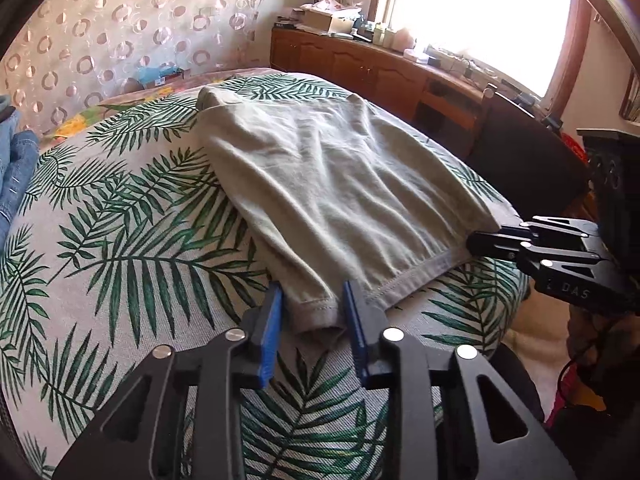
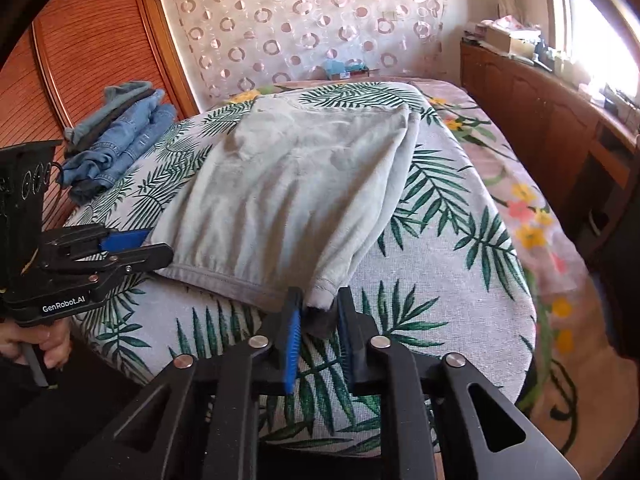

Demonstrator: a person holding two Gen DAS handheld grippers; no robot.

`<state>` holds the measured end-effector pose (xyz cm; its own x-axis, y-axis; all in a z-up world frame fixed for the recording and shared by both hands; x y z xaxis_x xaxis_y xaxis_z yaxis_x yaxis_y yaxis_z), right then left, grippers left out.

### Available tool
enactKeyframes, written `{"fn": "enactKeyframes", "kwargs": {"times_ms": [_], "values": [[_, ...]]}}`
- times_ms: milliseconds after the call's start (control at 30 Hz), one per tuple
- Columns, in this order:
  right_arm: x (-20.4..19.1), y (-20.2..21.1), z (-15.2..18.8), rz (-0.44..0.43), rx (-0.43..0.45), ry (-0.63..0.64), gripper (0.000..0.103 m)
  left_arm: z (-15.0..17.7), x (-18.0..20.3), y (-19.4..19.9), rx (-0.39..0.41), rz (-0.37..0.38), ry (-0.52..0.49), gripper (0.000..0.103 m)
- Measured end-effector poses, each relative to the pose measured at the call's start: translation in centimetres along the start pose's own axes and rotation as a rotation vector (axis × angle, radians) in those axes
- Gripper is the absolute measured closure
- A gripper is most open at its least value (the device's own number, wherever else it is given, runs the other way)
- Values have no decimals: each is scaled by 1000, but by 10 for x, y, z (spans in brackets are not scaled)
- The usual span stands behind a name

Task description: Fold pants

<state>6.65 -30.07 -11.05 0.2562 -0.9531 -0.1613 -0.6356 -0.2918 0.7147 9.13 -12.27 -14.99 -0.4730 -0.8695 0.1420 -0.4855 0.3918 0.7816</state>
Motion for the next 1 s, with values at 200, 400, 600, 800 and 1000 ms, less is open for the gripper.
{"fn": "enactKeyframes", "kwargs": {"times_ms": [200, 400, 600, 800, 1000], "values": [[0, 6, -2, -31, 17, -7, 90, 0, 2, 9, 15, 13, -3, 92], [-4, 25, -4, -57, 57, 2, 90, -5, 4, 28, 52, 14, -5, 95], [-7, 49, -10, -83, 117, 5, 91, -19, 10, 53, 114, 14, -10, 95], [-11, 68, -13, -90, 163, 26, 93, -31, 15, 75, 168, 10, -24, 95], [-16, 80, -12, -94, 191, 43, 94, -34, 19, 89, 206, 10, -37, 95]]}}
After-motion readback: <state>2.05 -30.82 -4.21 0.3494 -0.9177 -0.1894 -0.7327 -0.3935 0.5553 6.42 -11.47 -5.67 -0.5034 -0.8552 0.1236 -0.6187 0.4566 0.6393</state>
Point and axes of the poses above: each gripper's, at about its wrist camera, not at the fingertips, and y roughly against the way its jaws point, x to its right, z to its underside, the point moved 3 cm from there along -y, roughly the way its jaws point, and after that the axes turned 3 degrees about -x, right-handed, at the moved point
